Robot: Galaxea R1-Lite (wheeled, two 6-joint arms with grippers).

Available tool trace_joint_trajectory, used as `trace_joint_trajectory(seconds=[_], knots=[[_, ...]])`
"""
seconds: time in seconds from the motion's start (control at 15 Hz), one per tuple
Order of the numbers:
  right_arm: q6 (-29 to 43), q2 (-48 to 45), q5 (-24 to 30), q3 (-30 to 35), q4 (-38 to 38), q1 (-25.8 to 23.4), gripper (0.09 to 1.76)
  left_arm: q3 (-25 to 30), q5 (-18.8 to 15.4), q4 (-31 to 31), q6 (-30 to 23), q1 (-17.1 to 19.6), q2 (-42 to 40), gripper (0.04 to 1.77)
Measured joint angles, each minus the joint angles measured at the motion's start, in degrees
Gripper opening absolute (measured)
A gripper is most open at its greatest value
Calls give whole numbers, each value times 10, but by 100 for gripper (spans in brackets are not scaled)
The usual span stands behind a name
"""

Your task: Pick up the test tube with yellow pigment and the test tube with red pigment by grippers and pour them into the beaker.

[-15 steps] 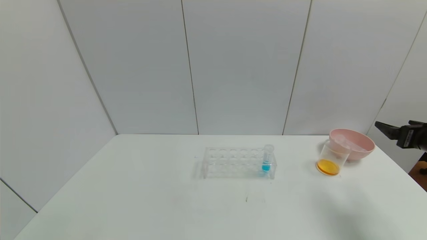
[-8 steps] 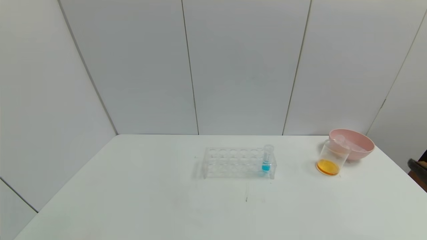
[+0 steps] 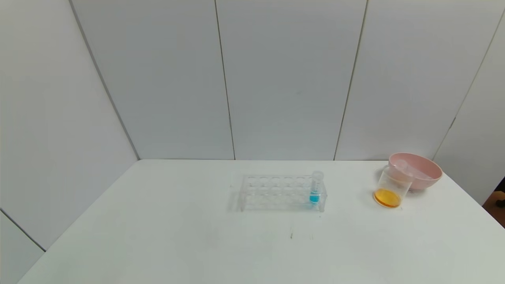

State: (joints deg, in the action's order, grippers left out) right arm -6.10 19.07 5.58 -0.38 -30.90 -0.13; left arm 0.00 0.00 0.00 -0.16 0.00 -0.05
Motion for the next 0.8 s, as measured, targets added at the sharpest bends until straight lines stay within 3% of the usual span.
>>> trace_joint_trajectory(seconds=[0.53,0.8], knots=[[-9,-168,-32,4,244,3,170,0,0,0,0,0,0,176],[17,-188,-43,4,309,2,170,0,0,0,0,0,0,176]])
